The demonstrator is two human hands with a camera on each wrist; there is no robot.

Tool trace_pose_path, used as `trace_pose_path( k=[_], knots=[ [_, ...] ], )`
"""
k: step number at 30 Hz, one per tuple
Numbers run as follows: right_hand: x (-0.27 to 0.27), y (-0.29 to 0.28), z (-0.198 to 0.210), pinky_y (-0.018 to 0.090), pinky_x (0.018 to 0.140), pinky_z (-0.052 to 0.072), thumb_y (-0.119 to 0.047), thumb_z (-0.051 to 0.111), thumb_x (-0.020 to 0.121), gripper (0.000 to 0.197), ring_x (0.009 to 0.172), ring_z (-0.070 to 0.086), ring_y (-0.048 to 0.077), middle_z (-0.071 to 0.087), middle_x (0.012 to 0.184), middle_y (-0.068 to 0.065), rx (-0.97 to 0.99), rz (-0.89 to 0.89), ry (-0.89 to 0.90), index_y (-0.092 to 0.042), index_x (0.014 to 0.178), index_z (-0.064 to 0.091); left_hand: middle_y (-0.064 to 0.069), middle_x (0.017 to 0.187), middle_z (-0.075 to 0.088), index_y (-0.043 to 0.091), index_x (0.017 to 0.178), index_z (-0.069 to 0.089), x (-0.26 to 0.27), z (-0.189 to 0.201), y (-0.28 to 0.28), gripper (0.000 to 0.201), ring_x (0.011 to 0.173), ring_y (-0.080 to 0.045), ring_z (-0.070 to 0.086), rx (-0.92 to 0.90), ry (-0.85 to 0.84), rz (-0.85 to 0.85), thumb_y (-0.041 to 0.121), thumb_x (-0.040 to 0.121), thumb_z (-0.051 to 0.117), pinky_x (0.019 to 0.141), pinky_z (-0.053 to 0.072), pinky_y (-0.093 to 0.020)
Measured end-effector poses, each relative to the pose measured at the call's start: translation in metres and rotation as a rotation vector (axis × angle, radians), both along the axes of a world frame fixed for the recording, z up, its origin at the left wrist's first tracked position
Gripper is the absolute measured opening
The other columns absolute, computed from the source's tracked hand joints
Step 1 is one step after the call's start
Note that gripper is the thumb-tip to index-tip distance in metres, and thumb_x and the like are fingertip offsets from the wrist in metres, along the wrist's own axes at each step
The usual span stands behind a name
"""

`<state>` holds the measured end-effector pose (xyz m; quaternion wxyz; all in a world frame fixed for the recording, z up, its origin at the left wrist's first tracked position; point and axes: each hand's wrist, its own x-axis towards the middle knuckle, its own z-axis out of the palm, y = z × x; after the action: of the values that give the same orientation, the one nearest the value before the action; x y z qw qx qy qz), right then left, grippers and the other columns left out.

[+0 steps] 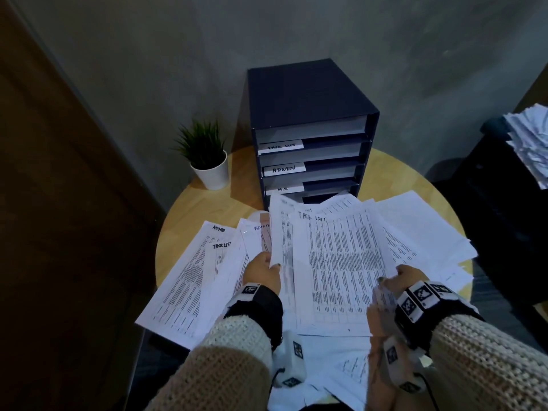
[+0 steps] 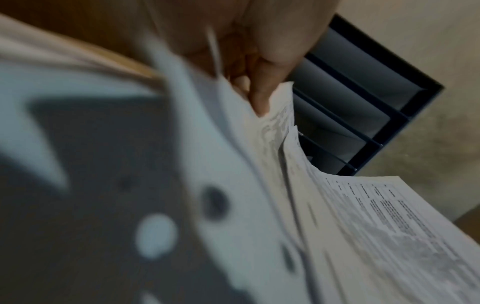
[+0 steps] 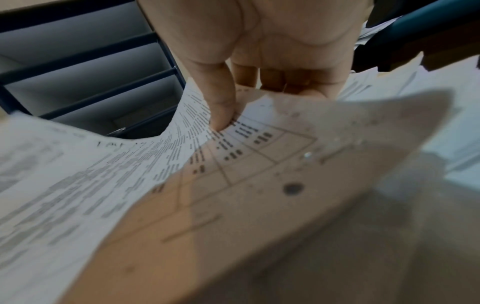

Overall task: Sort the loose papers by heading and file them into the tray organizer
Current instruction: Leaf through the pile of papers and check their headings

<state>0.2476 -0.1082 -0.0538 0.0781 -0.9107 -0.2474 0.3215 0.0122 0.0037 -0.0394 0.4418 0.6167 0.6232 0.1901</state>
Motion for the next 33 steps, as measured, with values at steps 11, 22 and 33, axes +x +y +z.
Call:
trace_pose_path(
  k=[11, 22, 33],
  knots=[
    [0.002, -0.011, -0.001, 0.021, 0.047, 0.030, -0.006, 0.049, 0.093, 0.037, 0.050, 0.040, 0.016, 0.043, 0.057, 0.005, 0.145, -0.116, 0.049, -0.011, 0.058, 0.038, -0.002, 0.107, 0.048, 0.014, 0.131, 0.042, -0.033, 0.058, 0.013, 0.034, 0.076, -0.022, 0.046, 0.182, 0.026, 0.129, 0.006, 0.100, 0.030, 0.077, 0.030, -0.026],
    [-0.015, -0.023, 0.033, 0.014, 0.048, 0.027, -0.006, 0.043, 0.095, 0.036, 0.055, 0.032, 0.005, 0.033, 0.064, -0.005, 0.206, -0.121, 0.049, -0.003, 0.131, 0.047, -0.008, 0.093, 0.053, 0.011, 0.125, 0.045, -0.081, 0.106, 0.033, 0.029, 0.083, -0.022, 0.049, 0.400, -0.129, 0.368, 0.005, 0.098, 0.034, 0.072, 0.036, -0.027],
    [-0.021, -0.018, 0.048, 0.040, 0.090, 0.044, -0.019, 0.048, 0.096, 0.021, 0.087, 0.051, 0.027, 0.054, 0.095, 0.020, 0.340, -0.199, 0.202, -0.003, 0.084, 0.055, -0.007, 0.100, 0.051, 0.009, 0.124, 0.047, -0.070, 0.068, 0.011, 0.029, 0.087, -0.021, 0.047, 0.317, -0.118, 0.218, 0.004, 0.096, 0.044, 0.074, 0.033, -0.025]
  ],
)
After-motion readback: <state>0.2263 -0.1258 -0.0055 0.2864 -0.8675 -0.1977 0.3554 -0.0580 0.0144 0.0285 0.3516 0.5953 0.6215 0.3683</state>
